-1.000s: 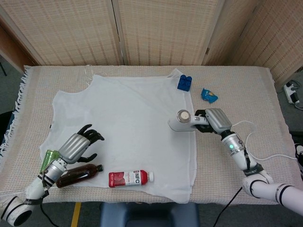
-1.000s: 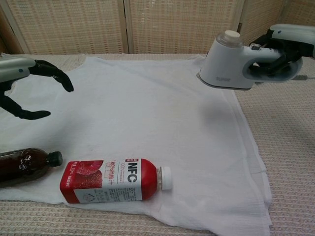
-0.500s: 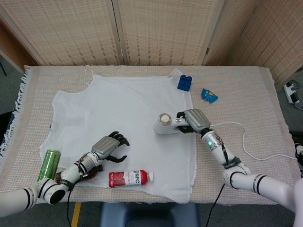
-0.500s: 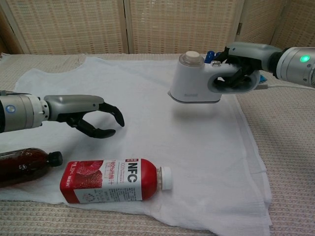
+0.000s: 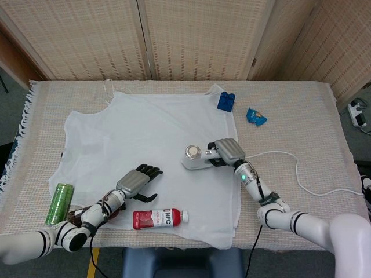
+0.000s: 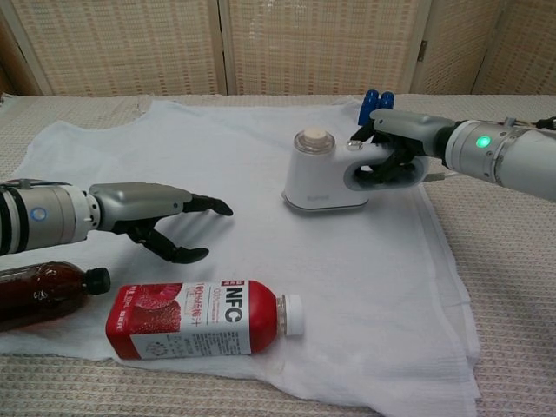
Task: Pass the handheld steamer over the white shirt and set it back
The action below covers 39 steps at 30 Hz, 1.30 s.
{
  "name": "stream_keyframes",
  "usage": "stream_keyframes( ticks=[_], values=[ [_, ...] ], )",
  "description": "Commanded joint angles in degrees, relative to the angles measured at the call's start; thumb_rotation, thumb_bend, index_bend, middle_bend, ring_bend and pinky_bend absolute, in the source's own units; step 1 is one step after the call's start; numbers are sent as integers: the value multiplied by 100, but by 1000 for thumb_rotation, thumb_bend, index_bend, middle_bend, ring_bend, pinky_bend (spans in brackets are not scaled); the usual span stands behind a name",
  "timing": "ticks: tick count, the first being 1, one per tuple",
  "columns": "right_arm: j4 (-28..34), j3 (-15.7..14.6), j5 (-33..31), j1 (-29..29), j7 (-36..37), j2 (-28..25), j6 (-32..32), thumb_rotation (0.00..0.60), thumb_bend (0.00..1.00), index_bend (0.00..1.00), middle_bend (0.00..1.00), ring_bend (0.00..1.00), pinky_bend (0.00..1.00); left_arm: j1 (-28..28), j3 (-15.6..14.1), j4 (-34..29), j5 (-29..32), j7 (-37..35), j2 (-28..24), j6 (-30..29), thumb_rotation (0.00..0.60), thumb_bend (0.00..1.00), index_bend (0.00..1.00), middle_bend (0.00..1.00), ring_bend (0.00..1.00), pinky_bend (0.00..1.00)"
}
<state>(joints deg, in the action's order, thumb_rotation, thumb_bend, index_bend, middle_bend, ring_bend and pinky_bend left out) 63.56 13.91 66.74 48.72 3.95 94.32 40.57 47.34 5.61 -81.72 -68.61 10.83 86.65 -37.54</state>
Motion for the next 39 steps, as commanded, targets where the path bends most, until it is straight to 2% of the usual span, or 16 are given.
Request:
stream_keyframes(
  ticks=[1,11,23,32,36,39],
  values=[
    [-133,-33,66,27,77,105,7,600,472,843,868,818,883,80,-62,-42,191,252,14,20,269,430,57,75,1,5],
    [-547,-222,252,-37,2,224,110,600,472,843,871,818,883,222,-177,-151,598,747,64,-64,268,431,86,75,3,3],
    [-1001,-332,163,-317,-85,-39,135,600,472,844,871,818,883,263,-269,-247,712,883,44,-231,266,430,102,75,3,0],
    [-617,-10,308,-351,490,-246,520,600,476,843,871,818,883,210,-288,-394,614,861,-38,-459,263,430,104,76,3,0],
    [-631,137,369,-108,551,-67,484,600,479,843,872,818,883,219,-300,-421,599,903,-32,-498,264,428,104,76,3,0],
    [-862,208,375,131,505,249,393,600,479,843,872,818,883,224,-303,-429,613,922,-1,-521,268,429,104,76,4,0]
  ],
)
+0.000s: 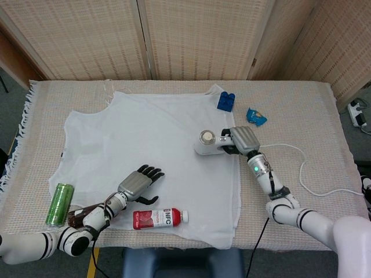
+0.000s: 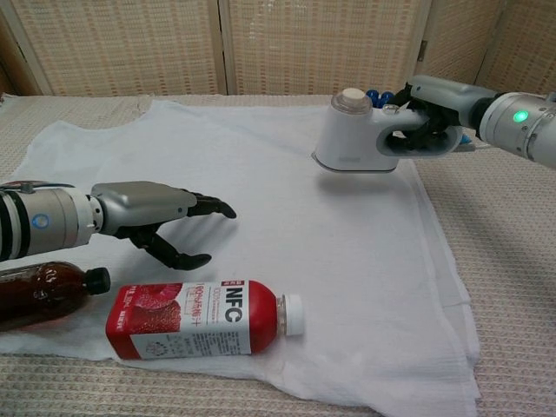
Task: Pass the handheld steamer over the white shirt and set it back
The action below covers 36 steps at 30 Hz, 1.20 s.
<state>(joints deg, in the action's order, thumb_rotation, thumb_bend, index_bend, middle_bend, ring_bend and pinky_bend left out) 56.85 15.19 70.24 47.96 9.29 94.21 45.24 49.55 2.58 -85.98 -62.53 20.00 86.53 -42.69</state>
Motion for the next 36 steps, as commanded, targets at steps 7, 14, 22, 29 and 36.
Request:
stream_keyframes(
  ticks=[7,14,22,29,36],
  values=[
    [-1357,148,36,753,-187,1205,-289,600,480,845,871,818,883,30,-17,12,47,89,49,-32,266,428,105,76,3,0],
    [-2439,130,40,982,-110,1762,-504,600,482,846,872,818,883,27,-44,18,78,121,68,-55,266,428,106,76,3,0],
    [-3168,64,52,823,167,1881,-630,600,483,852,872,820,883,30,-56,41,85,90,89,-41,274,429,108,76,1,0],
    [-3507,62,4,613,271,1771,-737,600,482,853,872,821,883,41,-51,55,79,96,110,-55,266,428,110,76,0,0],
    [-3420,24,100,415,376,1447,-511,600,482,853,872,821,883,44,-47,27,80,121,104,-91,277,429,110,76,1,0]
  ],
)
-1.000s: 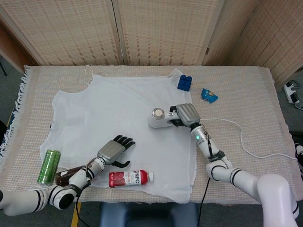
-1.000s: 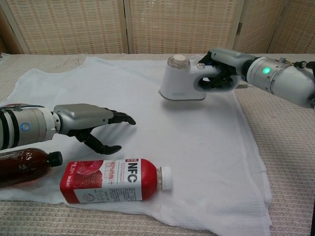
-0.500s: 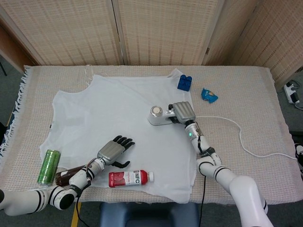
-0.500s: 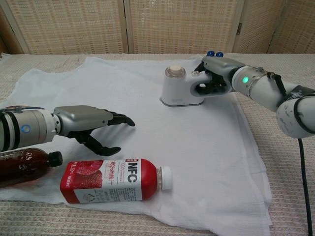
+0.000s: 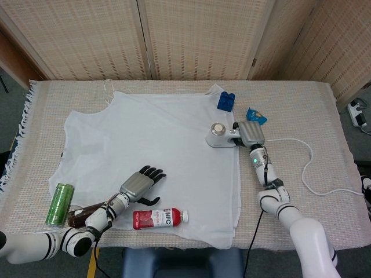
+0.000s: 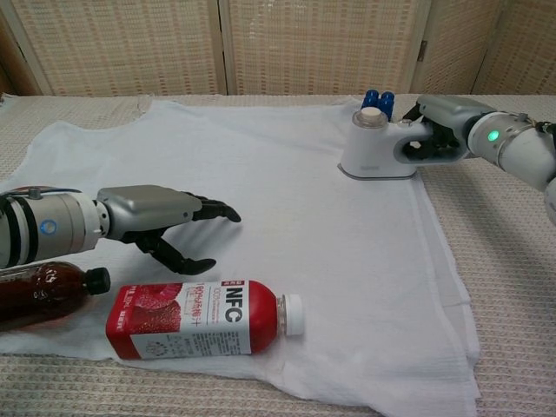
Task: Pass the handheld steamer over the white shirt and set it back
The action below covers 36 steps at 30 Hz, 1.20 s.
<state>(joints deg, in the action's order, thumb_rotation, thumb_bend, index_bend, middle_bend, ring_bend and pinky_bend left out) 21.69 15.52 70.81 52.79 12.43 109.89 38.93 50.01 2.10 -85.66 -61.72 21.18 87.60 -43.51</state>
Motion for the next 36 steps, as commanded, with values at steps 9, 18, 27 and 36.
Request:
stream_keyframes(
  ticks=[9,18,27,36],
  values=[
    [1557,-39,304,-381,633,-797,864,600,483,853,872,821,883,-36,28,-85,-38,38,-26,-166,269,428,112,76,0,0],
    [2205,-345,633,-430,446,-796,993,600,483,853,872,821,883,-33,29,-27,110,140,0,-160,271,428,115,76,0,0],
    [2577,-621,933,-384,119,-801,1007,600,482,853,872,821,883,10,27,-45,349,268,27,-107,274,433,115,76,0,0],
    [3039,-920,1236,-546,-84,-985,1256,600,483,854,872,821,883,36,28,-2,424,297,78,-96,265,435,115,76,0,0]
  ],
)
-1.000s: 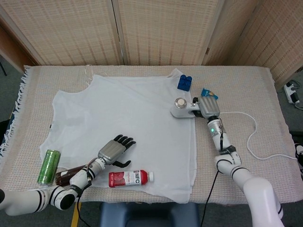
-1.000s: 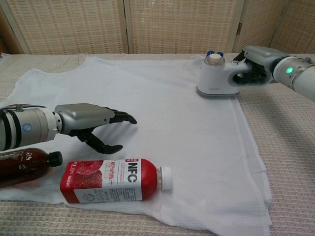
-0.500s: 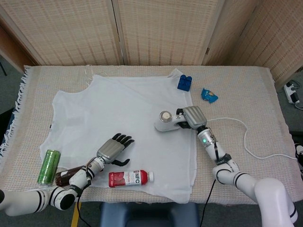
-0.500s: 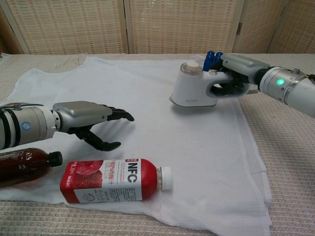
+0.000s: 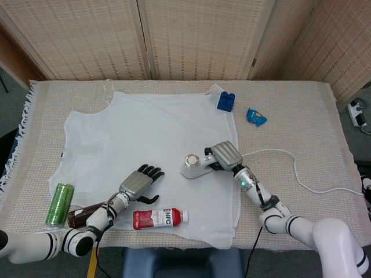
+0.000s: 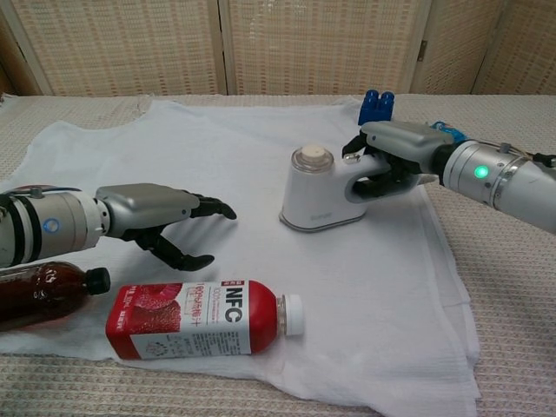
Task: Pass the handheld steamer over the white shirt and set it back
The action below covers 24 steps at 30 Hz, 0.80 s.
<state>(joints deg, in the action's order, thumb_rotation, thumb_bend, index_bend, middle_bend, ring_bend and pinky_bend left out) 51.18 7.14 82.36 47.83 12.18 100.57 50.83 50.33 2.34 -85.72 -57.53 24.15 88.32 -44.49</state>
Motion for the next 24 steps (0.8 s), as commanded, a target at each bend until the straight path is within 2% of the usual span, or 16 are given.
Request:
stream_keyframes(
  ticks=[1,12,24],
  values=[
    [144,-132,129,-75,-86,-76,99,600,482,854,872,821,883,6,4,7,3,-1,14,-3,265,436,115,76,0,0],
    [660,-567,573,-367,-109,-351,509,600,482,853,872,821,883,22,-11,19,-21,-1,64,-4,270,436,116,76,0,0],
    [1363,-1085,1005,-805,-31,-941,962,600,483,853,872,821,883,64,-8,1,13,68,87,-15,271,436,115,76,0,0]
  ],
)
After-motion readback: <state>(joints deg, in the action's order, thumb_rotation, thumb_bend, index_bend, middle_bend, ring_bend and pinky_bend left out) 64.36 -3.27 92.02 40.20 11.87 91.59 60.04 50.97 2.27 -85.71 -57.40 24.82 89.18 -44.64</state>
